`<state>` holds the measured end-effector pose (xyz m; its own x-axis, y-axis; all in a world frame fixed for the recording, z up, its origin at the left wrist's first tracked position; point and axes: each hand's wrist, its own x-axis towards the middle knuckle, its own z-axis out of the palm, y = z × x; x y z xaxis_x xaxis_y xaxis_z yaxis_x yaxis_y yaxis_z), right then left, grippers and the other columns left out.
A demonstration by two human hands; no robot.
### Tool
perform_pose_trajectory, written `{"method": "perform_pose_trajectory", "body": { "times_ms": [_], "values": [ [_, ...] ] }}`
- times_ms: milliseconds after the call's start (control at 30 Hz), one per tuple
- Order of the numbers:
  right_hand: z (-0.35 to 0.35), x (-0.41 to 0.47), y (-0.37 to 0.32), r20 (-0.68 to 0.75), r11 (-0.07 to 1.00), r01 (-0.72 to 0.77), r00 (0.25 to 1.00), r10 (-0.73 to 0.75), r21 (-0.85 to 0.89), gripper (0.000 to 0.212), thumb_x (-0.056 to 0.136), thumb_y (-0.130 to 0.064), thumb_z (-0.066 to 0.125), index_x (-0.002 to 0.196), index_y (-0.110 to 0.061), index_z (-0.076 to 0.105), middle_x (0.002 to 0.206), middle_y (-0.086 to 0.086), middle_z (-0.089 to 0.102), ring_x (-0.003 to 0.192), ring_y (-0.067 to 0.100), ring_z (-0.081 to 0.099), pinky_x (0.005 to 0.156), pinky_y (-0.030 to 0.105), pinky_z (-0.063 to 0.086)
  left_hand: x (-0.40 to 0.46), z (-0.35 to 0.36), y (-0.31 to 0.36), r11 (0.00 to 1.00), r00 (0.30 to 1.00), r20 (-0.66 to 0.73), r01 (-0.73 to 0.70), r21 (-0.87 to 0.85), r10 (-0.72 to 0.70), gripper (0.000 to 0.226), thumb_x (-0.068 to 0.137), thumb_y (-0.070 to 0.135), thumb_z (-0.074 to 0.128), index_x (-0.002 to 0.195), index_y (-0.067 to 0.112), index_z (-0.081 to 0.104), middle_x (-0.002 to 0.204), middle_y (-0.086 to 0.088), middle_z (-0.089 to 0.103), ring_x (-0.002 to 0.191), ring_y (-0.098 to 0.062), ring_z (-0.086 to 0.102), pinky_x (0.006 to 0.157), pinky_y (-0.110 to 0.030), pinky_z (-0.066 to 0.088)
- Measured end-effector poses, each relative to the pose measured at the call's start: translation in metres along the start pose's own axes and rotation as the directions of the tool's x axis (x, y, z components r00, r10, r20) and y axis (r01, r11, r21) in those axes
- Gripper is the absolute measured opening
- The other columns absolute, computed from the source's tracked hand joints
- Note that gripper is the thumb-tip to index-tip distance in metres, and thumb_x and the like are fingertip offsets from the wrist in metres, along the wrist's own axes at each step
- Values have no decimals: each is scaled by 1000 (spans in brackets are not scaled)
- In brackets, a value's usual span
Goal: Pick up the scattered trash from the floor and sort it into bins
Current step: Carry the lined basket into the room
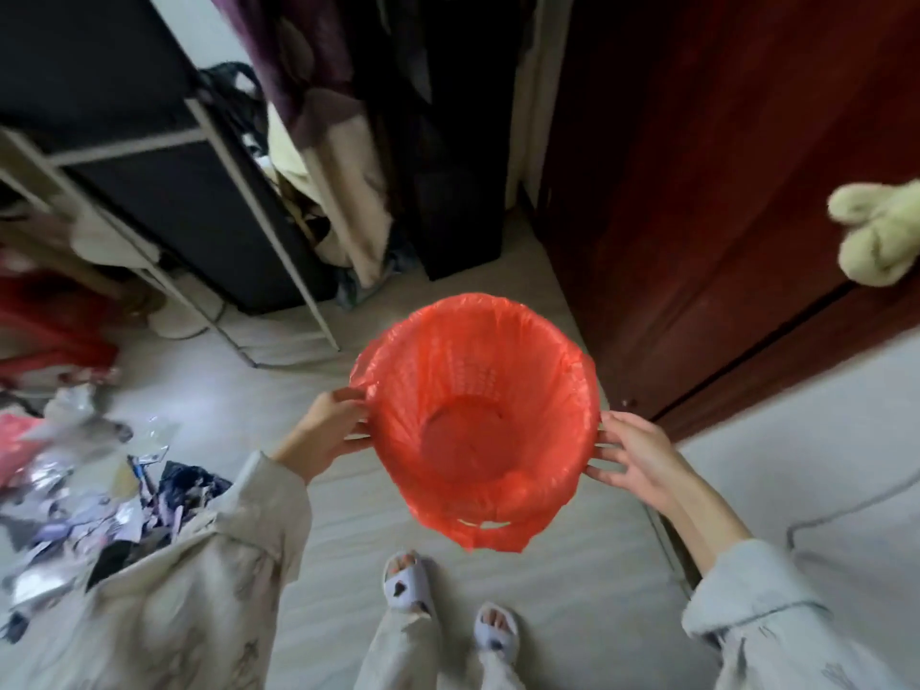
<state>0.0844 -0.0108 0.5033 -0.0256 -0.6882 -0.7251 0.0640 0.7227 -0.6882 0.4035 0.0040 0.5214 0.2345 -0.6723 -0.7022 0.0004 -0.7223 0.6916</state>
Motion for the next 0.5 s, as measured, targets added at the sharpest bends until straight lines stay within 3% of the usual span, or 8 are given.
{"method": "perform_pose_trajectory", "body": {
  "times_ms": [67, 167, 333, 400, 500],
  "values": [
    [39, -15, -29, 74, 996, 65, 996, -60, -68, 11, 97, -16, 45, 94, -12, 54, 84, 9, 57, 75, 21, 58, 64, 38, 51, -24, -41, 5, 995, 998, -65, -28, -93, 22, 16, 90, -3, 46, 96, 10, 54, 78, -8, 52, 68, -18, 52, 66, -30, 50],
    [97, -33, -62, 156, 973, 173, 977, -149, -153, 12, 97, -16, 44, 101, -10, 54, 84, 8, 57, 75, 21, 57, 63, 36, 51, -51, -96, 12, 973, 981, -183, -98, -208, 60, 23, 91, -3, 47, 111, 6, 51, 78, -7, 52, 68, -17, 51, 67, -29, 49],
    [224, -82, -93, 301, 907, 348, 914, -272, -237, 12, 97, -14, 44, 99, -10, 54, 82, 7, 59, 75, 21, 59, 67, 37, 53, -97, -211, 4, 917, 924, -369, -226, -328, 96, 37, 90, -4, 47, 127, 2, 45, 84, -6, 56, 70, -14, 54, 56, -22, 53],
    [283, -108, -92, 371, 884, 398, 881, -294, -245, 11, 96, -12, 43, 98, -11, 53, 80, 7, 59, 74, 21, 58, 73, 39, 51, -118, -267, -9, 898, 900, -420, -274, -344, 114, 35, 91, -4, 46, 125, 1, 48, 85, -7, 57, 71, -15, 55, 62, -23, 53],
    [370, -145, -76, 426, 869, 436, 849, -312, -235, 11, 96, -14, 43, 91, -13, 52, 78, 7, 58, 70, 20, 57, 68, 37, 50, -151, -348, -34, 868, 874, -465, -338, -364, 145, 23, 92, -5, 43, 110, 3, 54, 84, -8, 58, 74, -17, 57, 76, -29, 51]
  ]
}}
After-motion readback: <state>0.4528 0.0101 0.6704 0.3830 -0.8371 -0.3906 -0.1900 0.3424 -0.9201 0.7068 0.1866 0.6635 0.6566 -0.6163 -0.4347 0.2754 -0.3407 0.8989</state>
